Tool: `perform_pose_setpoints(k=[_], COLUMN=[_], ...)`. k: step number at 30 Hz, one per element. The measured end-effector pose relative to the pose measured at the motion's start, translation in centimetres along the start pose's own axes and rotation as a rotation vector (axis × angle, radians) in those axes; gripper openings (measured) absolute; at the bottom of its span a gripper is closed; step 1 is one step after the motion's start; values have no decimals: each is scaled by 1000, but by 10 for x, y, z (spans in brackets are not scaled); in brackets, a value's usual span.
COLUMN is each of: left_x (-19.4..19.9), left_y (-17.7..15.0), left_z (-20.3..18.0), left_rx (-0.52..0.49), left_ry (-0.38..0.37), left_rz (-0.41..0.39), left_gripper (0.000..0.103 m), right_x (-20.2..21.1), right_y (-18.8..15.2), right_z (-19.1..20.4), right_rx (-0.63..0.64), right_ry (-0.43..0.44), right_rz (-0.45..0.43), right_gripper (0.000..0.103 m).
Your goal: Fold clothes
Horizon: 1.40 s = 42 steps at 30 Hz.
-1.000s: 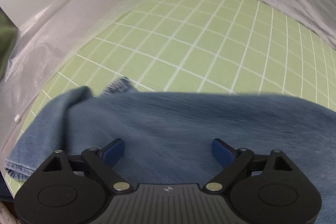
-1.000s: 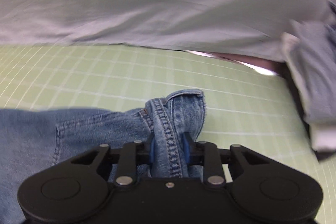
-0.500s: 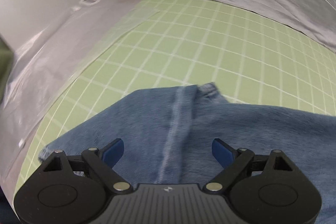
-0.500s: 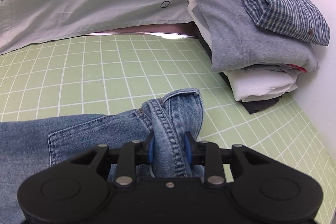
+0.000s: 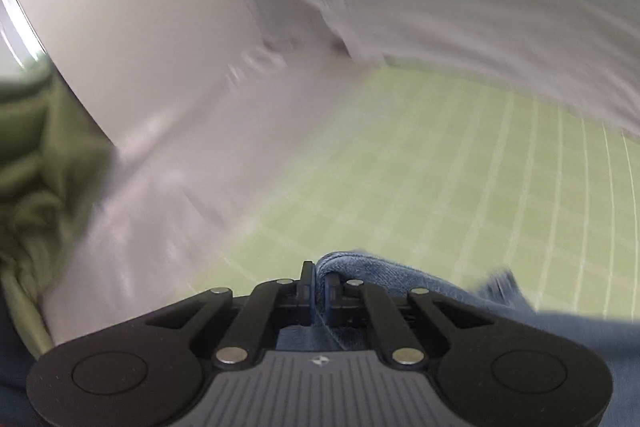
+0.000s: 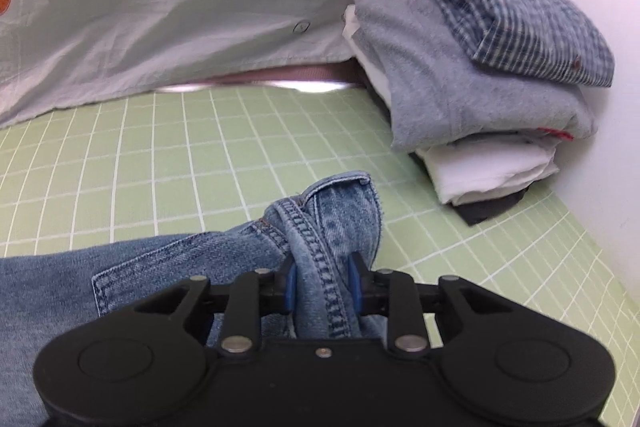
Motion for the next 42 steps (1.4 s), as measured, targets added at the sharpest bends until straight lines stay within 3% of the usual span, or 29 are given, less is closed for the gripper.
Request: perform_pose_setpoints(k=[1,3,6,9,11,12,13,16,17,18,24,30,34,42], left_x=[7,18,20,-3,-24,-38,-47,-56,-57,-58,-46,-21,-13,-24], left_y=[20,57,110,147,166,167,162,129,111,90,-48,-130,-151,-150], left_z=[5,10,-7,-40,-64,-75,-83,-94,-95,-96,-57,1,17,9], left_rx=[22,74,39,49,42,21,14,33,34,22,-61,90,134,125], left_ry=[-12,-54,-60,-139,-175,-155,-143,-181,-202,-215,-184,-155,-188,-286], left_rz=[-37,-106,-219,-250,-237,-191,-151,-75,-48,-14,191,342,361,356], left_gripper=[5,5,5,6,22,38,52,79,83,84,84,84,84,86], right_x=[4,11,11,-1,-10,-11,-13,-18,-18,-12,21,69,102,163], right_y=[5,19,38,56,69,70,71,75,75,68,-14,-75,-95,-121], right_z=[0,-2,-4,-6,-8,-8,-8,-9,-9,-7,10,39,67,107], right_rx=[0,-3,-21,-34,-51,-44,-37,-15,-8,-1,-8,-59,-61,-64], right_ry=[-13,-43,-50,-62,-73,-86,-98,-134,-143,-139,-43,47,138,244], right_rz=[-22,-69,-104,-124,-132,-126,-120,-101,-96,-93,56,122,132,130], right_gripper=[15,15,15,15,16,18,24,66,80,85,87,88,88,95])
Point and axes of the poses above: each gripper's, at about its wrist camera, not at the fingertips, and x roughly against the way its jaws point, z to its left, y to its top, the point moved 9 cm from there along -x, roughly the way its jaws point, and after that the axes turned 3 degrees about y, right-handed, at the moved point
